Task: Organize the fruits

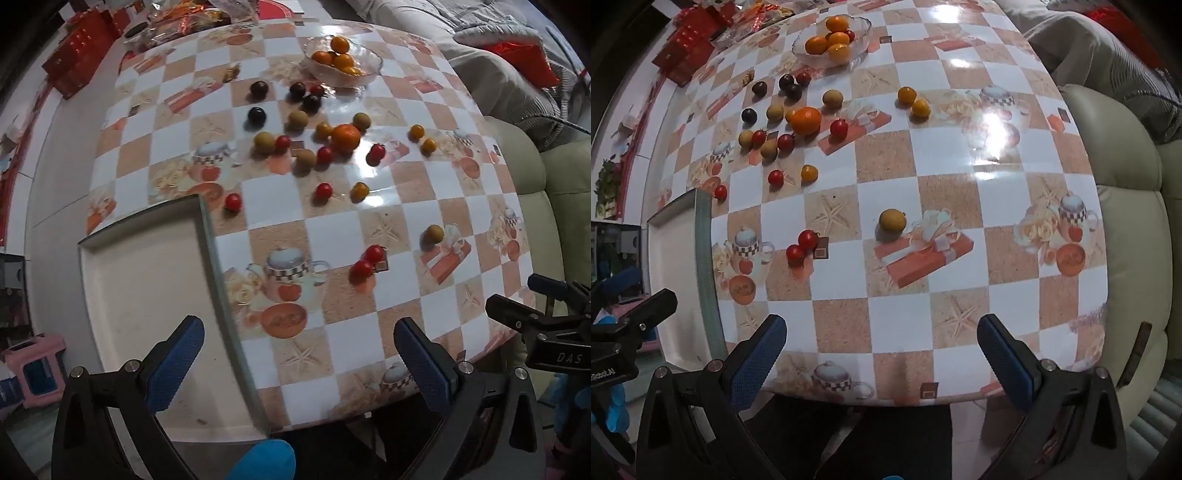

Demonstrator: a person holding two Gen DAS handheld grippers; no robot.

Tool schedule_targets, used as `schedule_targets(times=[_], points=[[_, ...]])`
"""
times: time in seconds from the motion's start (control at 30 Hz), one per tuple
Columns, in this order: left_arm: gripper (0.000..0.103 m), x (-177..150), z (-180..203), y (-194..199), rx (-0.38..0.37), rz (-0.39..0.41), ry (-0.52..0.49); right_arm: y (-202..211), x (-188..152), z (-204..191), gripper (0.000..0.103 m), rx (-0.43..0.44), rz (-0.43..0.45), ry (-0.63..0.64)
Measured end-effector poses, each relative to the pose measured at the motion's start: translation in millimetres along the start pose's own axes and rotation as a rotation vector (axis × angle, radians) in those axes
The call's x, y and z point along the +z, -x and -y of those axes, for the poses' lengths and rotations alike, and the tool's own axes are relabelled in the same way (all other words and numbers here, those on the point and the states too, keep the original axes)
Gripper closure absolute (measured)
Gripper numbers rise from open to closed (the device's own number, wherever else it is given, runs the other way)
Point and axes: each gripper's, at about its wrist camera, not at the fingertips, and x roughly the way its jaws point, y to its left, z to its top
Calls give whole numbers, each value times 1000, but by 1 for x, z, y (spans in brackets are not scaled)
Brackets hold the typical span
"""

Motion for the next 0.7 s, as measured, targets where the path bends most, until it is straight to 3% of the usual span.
schedule_targets(times=[0.23, 0.6, 0.7], points=[[0, 6, -3, 13, -8, 38, -5, 7, 2, -2, 0, 16, 24, -9], [0, 10, 0, 13, -84, 23, -1, 9, 3, -4, 0, 20, 15, -7], [0, 10, 5, 13, -68, 21, -27, 10, 2, -3, 0, 16, 18, -10]])
